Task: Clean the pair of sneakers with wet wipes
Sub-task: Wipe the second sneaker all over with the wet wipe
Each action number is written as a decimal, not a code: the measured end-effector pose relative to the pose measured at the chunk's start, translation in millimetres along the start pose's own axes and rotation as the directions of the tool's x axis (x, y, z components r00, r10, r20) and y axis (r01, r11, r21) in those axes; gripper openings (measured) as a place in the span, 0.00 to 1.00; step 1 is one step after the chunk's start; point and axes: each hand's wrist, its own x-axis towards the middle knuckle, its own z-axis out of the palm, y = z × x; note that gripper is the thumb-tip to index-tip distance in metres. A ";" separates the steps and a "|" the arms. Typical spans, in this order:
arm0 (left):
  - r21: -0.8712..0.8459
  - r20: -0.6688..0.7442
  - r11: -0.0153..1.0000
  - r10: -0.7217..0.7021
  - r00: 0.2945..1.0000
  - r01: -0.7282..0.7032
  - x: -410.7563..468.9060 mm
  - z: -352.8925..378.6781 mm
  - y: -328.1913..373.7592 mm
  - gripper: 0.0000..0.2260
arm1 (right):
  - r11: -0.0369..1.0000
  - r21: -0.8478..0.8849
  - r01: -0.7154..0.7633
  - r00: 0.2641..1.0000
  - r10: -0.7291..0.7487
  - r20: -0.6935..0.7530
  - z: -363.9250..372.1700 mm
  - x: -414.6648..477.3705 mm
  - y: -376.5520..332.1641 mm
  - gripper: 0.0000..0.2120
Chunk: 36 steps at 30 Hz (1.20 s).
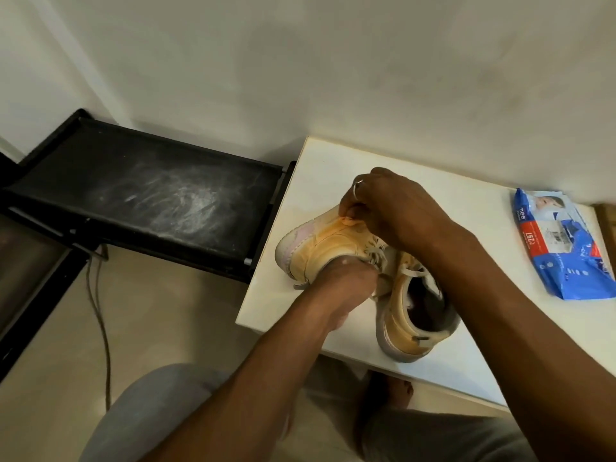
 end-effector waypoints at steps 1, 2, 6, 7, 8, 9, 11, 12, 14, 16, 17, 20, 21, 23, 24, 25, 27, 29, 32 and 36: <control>-0.028 0.016 0.999 0.039 0.999 -0.038 -2.0 -1.2 -3.8 0.15 | 1.000 0.014 0.022 1.000 -0.022 0.008 1.7 -0.2 -4.0 0.11; -0.053 0.010 0.997 0.059 0.998 -0.058 -8.1 -2.3 -2.6 0.15 | 0.998 0.024 0.057 0.998 -0.057 0.019 4.3 0.0 -8.9 0.11; -0.039 0.018 0.997 -0.070 0.997 0.071 -6.0 0.8 3.7 0.17 | 0.986 -0.004 0.169 0.986 -0.169 0.013 9.3 0.2 -18.1 0.11; -0.031 -0.031 0.996 -0.088 0.996 0.087 -6.7 -0.1 5.1 0.17 | 0.989 -0.010 0.146 0.989 -0.146 0.002 7.7 0.2 -15.0 0.10; -0.024 -0.048 0.998 -0.066 0.997 0.065 -5.7 -0.6 5.3 0.17 | 0.994 -0.021 0.103 0.995 -0.103 -0.004 6.3 0.2 -9.9 0.09; -0.023 -0.028 0.999 -0.043 0.999 0.043 -1.8 -0.2 3.5 0.16 | 0.998 -0.033 0.051 0.999 -0.052 -0.010 4.1 -0.1 -3.4 0.09; -0.066 -0.024 0.998 -0.008 1.000 0.006 -4.3 -2.6 0.1 0.15 | 0.999 -0.030 -0.032 0.999 0.031 -0.042 1.0 -1.7 11.0 0.09; -0.070 -0.022 0.997 -0.020 1.000 0.019 -5.1 -2.0 -0.3 0.13 | 0.999 -0.024 -0.049 0.997 0.048 -0.061 0.9 -2.8 14.3 0.09; -0.068 -0.029 0.997 -0.040 0.999 0.038 -3.0 -0.2 0.1 0.09 | 0.999 -0.030 -0.033 0.998 0.031 -0.053 3.4 -3.4 7.9 0.10; -0.041 -0.039 0.999 -0.036 0.999 0.035 -0.5 2.2 3.3 0.12 | 0.999 -0.017 0.039 0.999 -0.040 -0.019 8.9 -3.0 -7.8 0.11; -0.003 -0.033 0.998 -0.056 0.998 0.056 0.2 3.0 4.5 0.14 | 0.996 -0.004 0.088 0.996 -0.088 -0.016 11.5 -2.7 -14.9 0.12; -0.008 -0.079 0.993 -0.121 0.990 0.120 4.0 5.1 8.1 0.17 | 0.988 -0.001 0.154 0.988 -0.154 -0.016 13.1 -1.9 -21.7 0.11; -0.010 -0.073 0.991 -0.136 0.988 0.135 4.7 4.4 7.2 0.17 | 0.991 -0.013 0.133 0.991 -0.134 -0.024 11.4 -1.9 -19.1 0.10; -0.011 -0.055 0.994 -0.111 0.992 0.110 2.6 1.7 6.3 0.16 | 0.998 -0.051 0.034 0.998 -0.037 -0.047 6.3 -2.8 -8.7 0.10; -0.031 -0.038 0.997 -0.071 0.997 0.070 1.3 0.3 4.3 0.16 | 0.998 -0.063 -0.026 0.997 0.021 -0.068 3.5 -3.6 -2.0 0.10; -0.037 -0.011 0.998 -0.055 0.998 0.055 0.8 0.1 2.8 0.16 | 0.995 -0.068 -0.074 0.994 0.067 -0.090 1.8 -4.7 4.8 0.10; -0.002 -0.007 0.999 -0.039 0.999 0.039 0.4 -0.3 -0.2 0.16 | 0.991 -0.087 -0.100 0.990 0.091 -0.106 2.8 -4.9 8.0 0.11; 0.004 -0.030 1.000 -0.023 0.999 0.023 5.2 1.1 0.0 0.15 | 0.996 -0.075 -0.051 0.996 0.045 -0.074 7.1 -3.3 -2.1 0.11; 0.162 0.001 0.987 0.004 1.000 -0.004 3.4 3.2 2.4 0.16 | 0.995 0.007 0.102 0.994 -0.102 -0.031 13.5 -1.7 -23.8 0.11; 0.260 0.008 0.966 -0.016 1.000 0.014 4.5 3.3 5.3 0.16 | 0.989 -0.012 0.149 0.988 -0.150 -0.046 16.2 -1.6 -27.1 0.11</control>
